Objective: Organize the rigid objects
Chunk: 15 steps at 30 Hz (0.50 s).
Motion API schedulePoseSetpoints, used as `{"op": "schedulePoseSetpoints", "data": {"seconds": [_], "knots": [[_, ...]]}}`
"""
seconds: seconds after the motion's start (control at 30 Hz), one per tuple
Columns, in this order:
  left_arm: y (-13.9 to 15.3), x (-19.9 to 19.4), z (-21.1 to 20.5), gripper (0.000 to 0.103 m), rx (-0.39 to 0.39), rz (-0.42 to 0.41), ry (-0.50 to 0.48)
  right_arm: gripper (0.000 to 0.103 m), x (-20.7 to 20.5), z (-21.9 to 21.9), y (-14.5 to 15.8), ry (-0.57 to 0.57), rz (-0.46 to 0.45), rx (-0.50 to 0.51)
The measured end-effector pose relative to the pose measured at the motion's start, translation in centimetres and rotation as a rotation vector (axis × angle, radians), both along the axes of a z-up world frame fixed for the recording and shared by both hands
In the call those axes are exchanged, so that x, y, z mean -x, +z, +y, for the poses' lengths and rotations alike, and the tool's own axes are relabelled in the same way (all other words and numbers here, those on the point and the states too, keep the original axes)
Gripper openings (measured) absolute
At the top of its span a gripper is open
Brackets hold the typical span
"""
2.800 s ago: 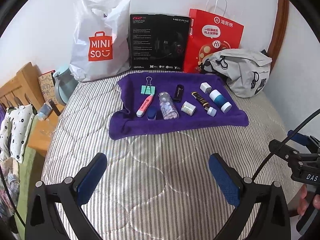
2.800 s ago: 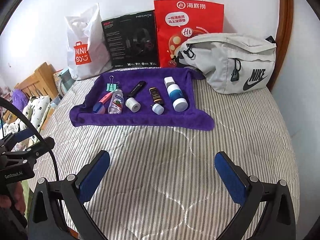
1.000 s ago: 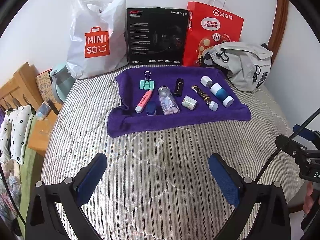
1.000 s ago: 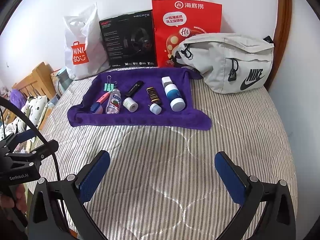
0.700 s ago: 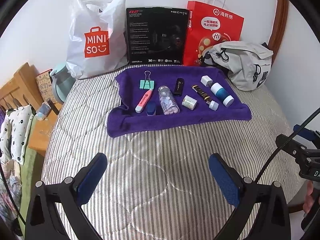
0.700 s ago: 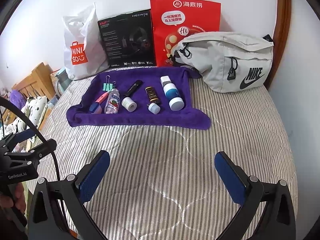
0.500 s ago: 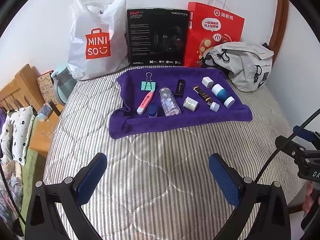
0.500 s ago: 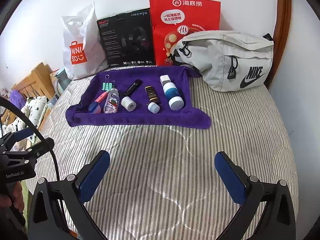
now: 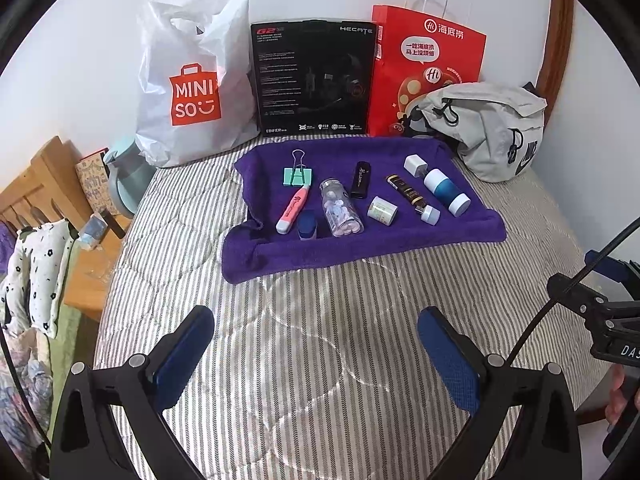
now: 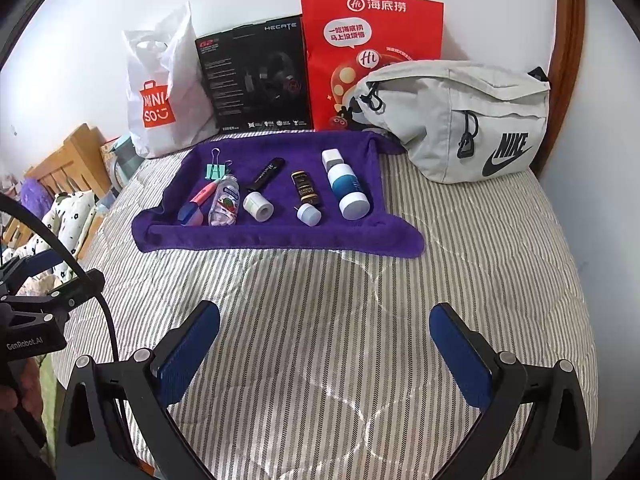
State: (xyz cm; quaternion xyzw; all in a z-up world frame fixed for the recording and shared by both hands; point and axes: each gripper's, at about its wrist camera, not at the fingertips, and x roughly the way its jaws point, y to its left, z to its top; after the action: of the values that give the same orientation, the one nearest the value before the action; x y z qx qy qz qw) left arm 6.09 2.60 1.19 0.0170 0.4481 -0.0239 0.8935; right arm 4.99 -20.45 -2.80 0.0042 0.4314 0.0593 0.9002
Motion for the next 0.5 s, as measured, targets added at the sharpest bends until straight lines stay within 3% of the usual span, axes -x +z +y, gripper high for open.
{"op": "schedulePoseSetpoints", "data": {"seconds": [0.5], "knots": [[-0.14, -0.14, 0.09, 0.103, -0.005, 0.006, -0.004, 0.103, -0.07, -0.12, -0.13, 0.000, 0.000, -0.006]]}}
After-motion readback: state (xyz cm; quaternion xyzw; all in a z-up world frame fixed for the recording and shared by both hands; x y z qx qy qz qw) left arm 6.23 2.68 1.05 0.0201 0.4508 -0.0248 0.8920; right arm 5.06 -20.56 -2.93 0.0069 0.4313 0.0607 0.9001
